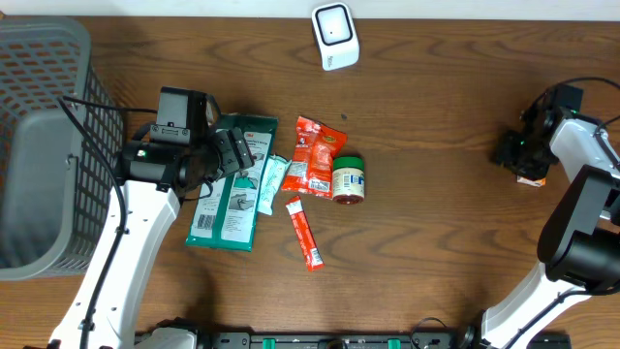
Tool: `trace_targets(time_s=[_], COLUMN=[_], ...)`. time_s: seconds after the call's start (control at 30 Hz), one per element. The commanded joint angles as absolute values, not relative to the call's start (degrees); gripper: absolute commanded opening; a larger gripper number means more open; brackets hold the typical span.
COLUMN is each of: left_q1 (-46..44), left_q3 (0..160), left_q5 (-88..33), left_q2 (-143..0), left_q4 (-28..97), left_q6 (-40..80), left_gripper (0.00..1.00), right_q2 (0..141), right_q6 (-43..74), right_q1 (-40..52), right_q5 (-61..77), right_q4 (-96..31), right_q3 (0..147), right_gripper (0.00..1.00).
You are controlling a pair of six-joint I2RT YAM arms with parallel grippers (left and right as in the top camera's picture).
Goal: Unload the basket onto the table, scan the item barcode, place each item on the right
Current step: 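Move the right gripper left over the green-lidded jar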
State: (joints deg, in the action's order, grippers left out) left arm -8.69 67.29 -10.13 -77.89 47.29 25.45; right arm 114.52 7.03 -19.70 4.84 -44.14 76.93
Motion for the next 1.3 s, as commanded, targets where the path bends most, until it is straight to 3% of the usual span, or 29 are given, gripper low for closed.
trace_targets(time_s=[0.0,0.2,0.4,0.5,0.53,0.57,0.73,0.9,1.03,1.27], left_q1=[-8.54,-8.54,-8.54,-8.54,-8.54,-8.54,-8.54,-8.54,-8.54,-8.54], left_q3=[68.16,68.16,68.16,68.16,68.16,68.16,68.16,68.16,68.16,68.16], left_q5=[-9.58,-9.58,-9.58,-9.58,-9.58,-9.58,-9.58,-9.58,-9.58,-9.58], left_q2=[-77.58,-77.58,-77.58,-77.58,-77.58,-77.58,-77.58,-77.58,-77.58,-77.58], left_q4=[47.29,47.29,47.29,47.29,47.29,47.29,47.29,47.29,47.29,47.29], left_q6=[25.12,25.12,25.12,25.12,25.12,25.12,25.12,25.12,25.12,25.12], left_gripper=[0.87,0.87,0.87,0.87,0.87,0.87,0.87,0.87,0.87,0.87], right_q2=[111.66,101.19,92.12,90.63,90.63,90.72,92.99,96.14,97.43,103.04], right_q6=[6.76,5.8,6.0,6.81,6.81,6.81,10.9,24.14,27.07,27.22], right_q1=[-19.33,-13.58,-1.23,6.87,9.47,11.57,22.06,27.77,28.42,27.09], right_q5=[7.94,14.06,14.04,14.2,15.11,16.78,20.97,10.85,8.47,8.01], right_q4=[-46.76,-50.76,-55.42,-56.16,-56.12,-55.94,-53.6,-53.56,-55.88,-60.82], right_q3=[79.64,80.05,80.03,80.03,80.03,80.03,80.01,80.25,83.42,91.29], right_gripper=[0.59,0.6,0.65,0.81,0.97,0.99,0.99,0.82,0.78,0.8])
